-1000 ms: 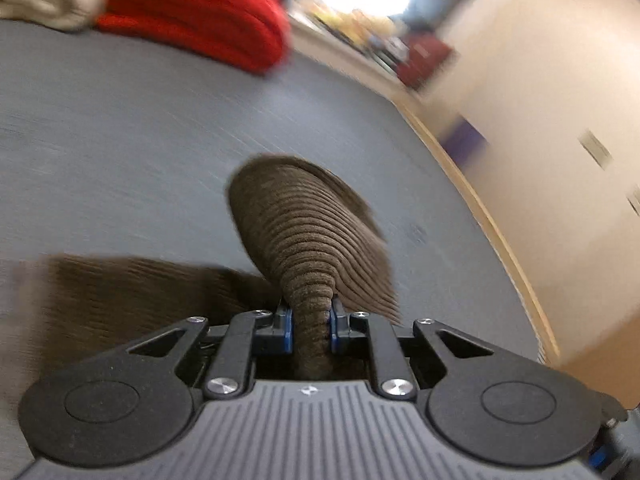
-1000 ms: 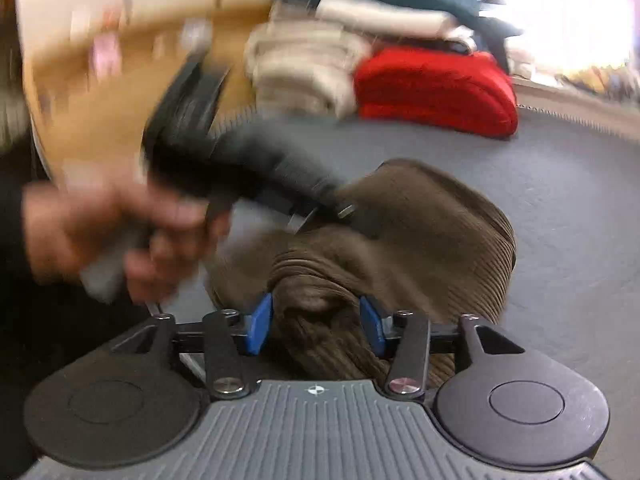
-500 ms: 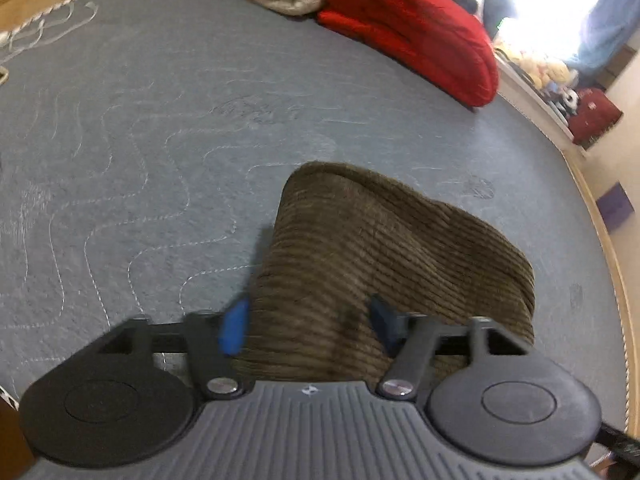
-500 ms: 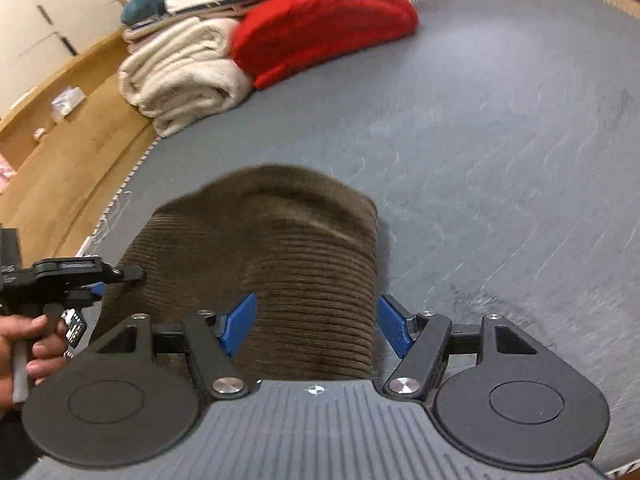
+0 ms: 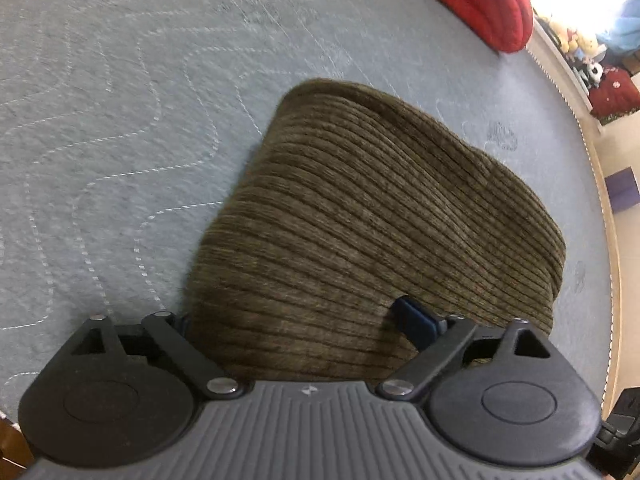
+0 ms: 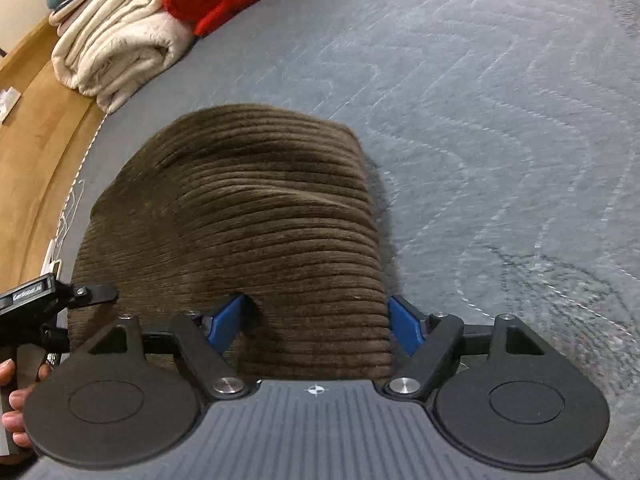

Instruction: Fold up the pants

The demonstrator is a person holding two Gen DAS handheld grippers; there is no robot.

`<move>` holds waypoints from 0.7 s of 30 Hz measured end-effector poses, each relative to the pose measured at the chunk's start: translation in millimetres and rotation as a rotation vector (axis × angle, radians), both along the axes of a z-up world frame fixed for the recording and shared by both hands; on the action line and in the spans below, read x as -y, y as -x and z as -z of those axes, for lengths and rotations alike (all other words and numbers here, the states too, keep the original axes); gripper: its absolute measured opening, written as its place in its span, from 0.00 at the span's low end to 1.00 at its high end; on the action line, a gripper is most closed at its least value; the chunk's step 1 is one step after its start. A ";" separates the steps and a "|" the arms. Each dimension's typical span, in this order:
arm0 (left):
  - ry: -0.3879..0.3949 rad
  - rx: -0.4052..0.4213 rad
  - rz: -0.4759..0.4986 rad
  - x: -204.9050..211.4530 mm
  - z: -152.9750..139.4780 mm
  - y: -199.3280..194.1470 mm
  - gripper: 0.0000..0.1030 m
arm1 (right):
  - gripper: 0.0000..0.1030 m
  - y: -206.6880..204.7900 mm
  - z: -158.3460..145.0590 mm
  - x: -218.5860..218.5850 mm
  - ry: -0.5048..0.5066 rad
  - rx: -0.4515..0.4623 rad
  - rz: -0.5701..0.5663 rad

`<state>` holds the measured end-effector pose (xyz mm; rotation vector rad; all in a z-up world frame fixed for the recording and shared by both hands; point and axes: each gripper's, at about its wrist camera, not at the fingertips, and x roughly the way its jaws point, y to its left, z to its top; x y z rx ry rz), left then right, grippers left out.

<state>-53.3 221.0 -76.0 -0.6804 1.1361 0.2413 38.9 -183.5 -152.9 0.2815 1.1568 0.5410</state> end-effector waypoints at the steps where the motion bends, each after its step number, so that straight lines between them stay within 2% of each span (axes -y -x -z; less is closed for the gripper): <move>1: -0.007 -0.004 0.012 0.2 -0.1 -1.8 0.96 | 0.83 -0.9 1.3 -2.6 0.000 -0.002 -0.015; 4: -0.028 -0.005 0.030 6.3 3.2 -8.1 0.97 | 0.80 -0.8 0.8 -7.0 0.002 0.004 -0.041; 6: -0.040 0.004 0.037 9.9 4.2 -10.4 0.96 | 0.65 0.1 -1.7 -7.3 0.003 0.029 -0.047; 7: -0.045 0.008 0.039 10.7 4.6 -10.5 0.96 | 0.53 1.3 -3.8 -7.3 -0.003 0.037 -0.051; 8: -0.045 0.015 0.043 12.2 3.5 -10.2 0.90 | 0.41 2.8 -6.1 -7.1 -0.014 0.048 -0.060; 9: -0.035 0.031 0.053 12.2 3.7 -9.7 0.75 | 0.37 4.0 -8.2 -7.1 -0.023 0.060 -0.069; 11: -0.021 0.072 0.077 17.1 -3.3 -5.0 0.59 | 0.27 6.2 -14.4 -3.5 -0.045 0.080 -0.072; 12: -0.038 0.085 0.095 21.5 -8.1 -3.2 0.51 | 0.26 6.8 -17.6 0.6 -0.062 0.082 -0.070; 15: -0.058 0.121 0.111 32.2 -19.5 1.5 0.43 | 0.23 11.7 -28.9 12.8 -0.127 0.086 -0.062; 21: 0.023 0.179 0.161 59.9 -25.2 -0.8 0.39 | 0.22 29.7 -51.4 49.9 -0.167 0.159 -0.053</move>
